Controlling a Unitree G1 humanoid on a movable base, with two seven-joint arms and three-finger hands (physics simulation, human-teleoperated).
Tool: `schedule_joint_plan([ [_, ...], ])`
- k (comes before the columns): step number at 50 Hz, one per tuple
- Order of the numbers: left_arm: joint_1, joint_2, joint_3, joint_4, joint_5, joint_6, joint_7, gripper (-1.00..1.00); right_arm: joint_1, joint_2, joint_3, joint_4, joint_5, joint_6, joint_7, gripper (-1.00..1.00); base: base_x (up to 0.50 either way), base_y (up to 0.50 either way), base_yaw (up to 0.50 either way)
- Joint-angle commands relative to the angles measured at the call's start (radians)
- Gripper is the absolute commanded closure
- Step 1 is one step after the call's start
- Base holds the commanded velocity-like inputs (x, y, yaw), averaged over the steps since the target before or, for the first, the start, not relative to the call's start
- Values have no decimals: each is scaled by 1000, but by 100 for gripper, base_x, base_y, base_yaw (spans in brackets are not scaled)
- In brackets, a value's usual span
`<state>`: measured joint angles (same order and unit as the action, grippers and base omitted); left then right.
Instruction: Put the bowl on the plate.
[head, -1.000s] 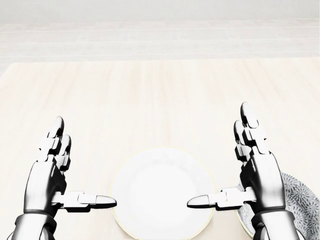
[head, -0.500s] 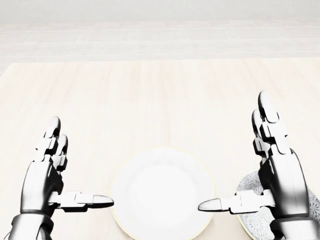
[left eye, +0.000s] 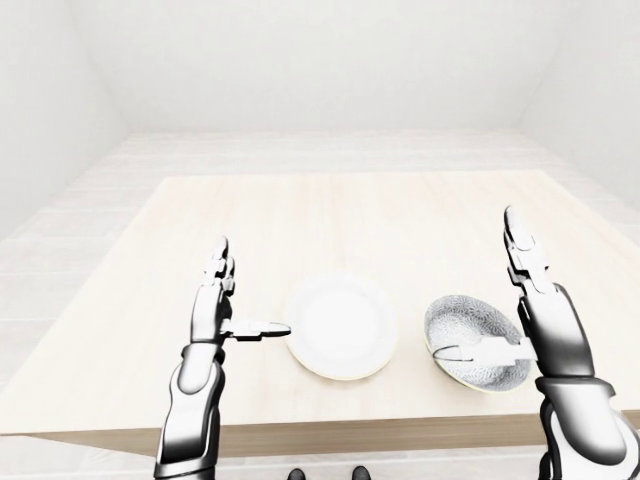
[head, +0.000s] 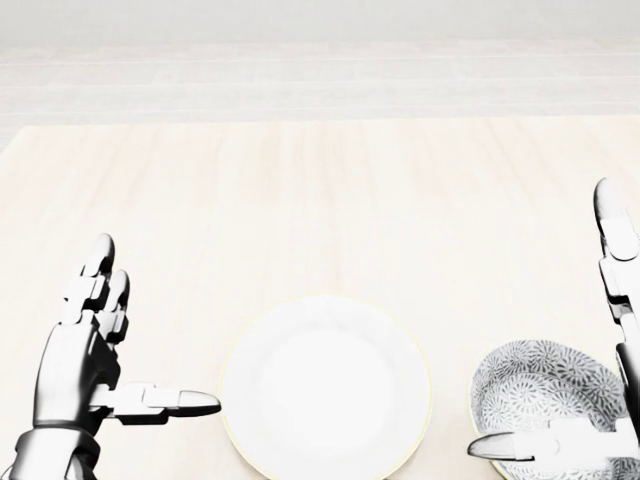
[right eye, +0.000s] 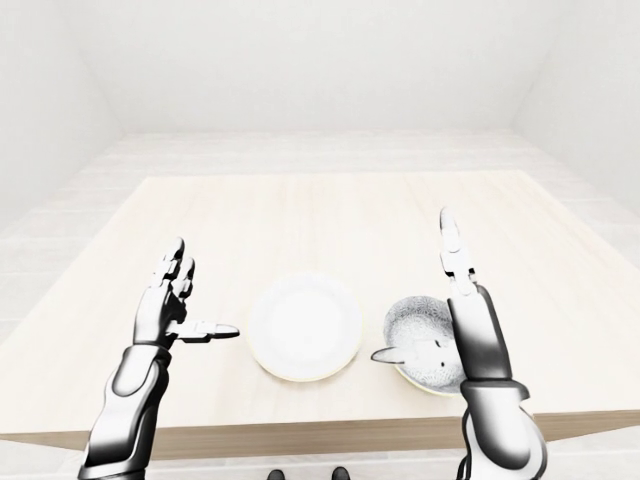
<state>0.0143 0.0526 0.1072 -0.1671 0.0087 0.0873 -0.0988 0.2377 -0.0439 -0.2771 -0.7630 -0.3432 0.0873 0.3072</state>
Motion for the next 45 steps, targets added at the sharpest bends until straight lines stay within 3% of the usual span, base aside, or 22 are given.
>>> schedule_joint_plan([
  [1,7,4,12,-3,-6,0,-6,-100,2,30,-44,-77,-154,0,73,-100,0,0,0],
  [14,10,3,15,0,-4,0,-7,-100,56,7,-3,-67,-383,0,165,-100,0,0,0],
  [22,12,1,14,2,-3,0,-6,-100,82,-7,19,-54,-601,0,232,-100,0,0,0],
  [37,8,1,12,10,-3,-1,-4,-100,53,37,15,-25,-750,0,306,-100,0,0,0],
  [45,10,2,14,15,-1,-9,-5,-100,56,52,-9,10,-785,0,290,-100,0,0,0],
])
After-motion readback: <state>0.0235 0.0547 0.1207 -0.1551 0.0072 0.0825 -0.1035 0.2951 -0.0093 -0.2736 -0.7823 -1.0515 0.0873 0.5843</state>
